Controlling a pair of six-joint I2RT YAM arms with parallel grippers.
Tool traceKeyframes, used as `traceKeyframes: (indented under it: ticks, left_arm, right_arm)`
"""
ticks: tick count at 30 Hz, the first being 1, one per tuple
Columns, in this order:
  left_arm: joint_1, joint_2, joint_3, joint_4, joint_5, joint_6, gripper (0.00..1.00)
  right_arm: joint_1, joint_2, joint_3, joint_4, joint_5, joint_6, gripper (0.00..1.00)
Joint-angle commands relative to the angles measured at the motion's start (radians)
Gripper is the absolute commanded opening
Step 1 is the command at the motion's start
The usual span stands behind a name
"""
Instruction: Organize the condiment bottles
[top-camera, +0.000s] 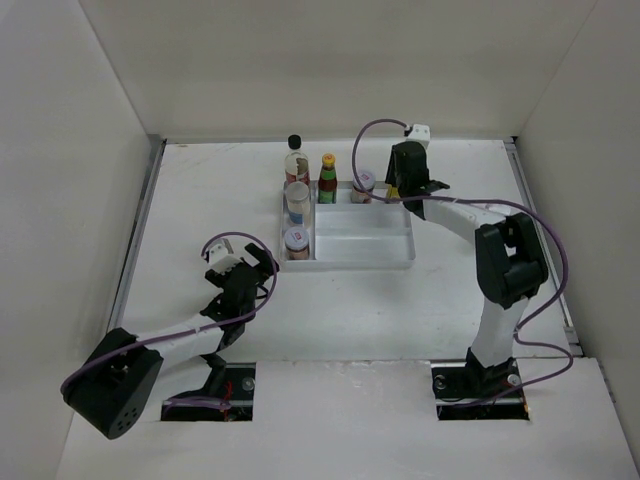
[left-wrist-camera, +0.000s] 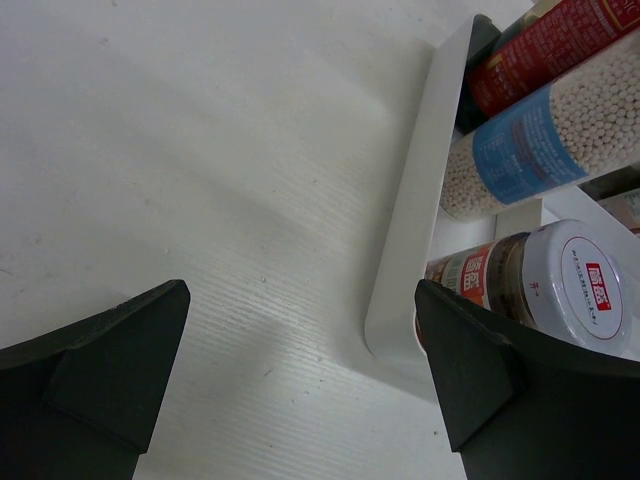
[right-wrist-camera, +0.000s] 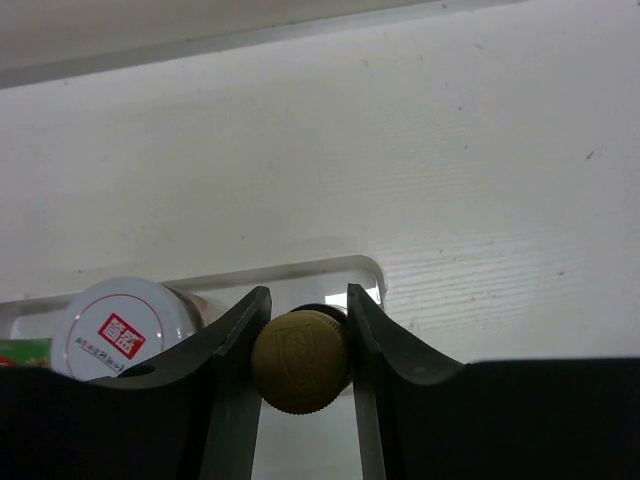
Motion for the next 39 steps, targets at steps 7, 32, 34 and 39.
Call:
traceKeyframes:
  ticks: [7, 32, 34, 39]
  left_arm:
    - [0.004, -0.02, 0.027, 0.049, -0.015, 0.006, 1.0]
    - [-0.038, -0.057, 0.026, 0.052, 0.005, 0.006, 1.0]
    - [-0.038, -0.06, 0.024, 0.052, -0.001, 0.006, 1.0]
    - [-0.039, -0.047, 0.029, 0.052, 0.005, 0.006, 1.0]
  right_arm:
    - [0.009, -0.085, -0.004, 0.08, -0.01, 0.032, 0.72]
    - [-0.397, -0.464, -0.411, -0.11, 0.207, 0.091, 1.0]
    - [-0.409, -0.426, -0.405, -0.101, 0.174, 0.095, 1.0]
    - [-0.412, -0.395, -0.4, -0.06, 0.14, 0.129, 0.58]
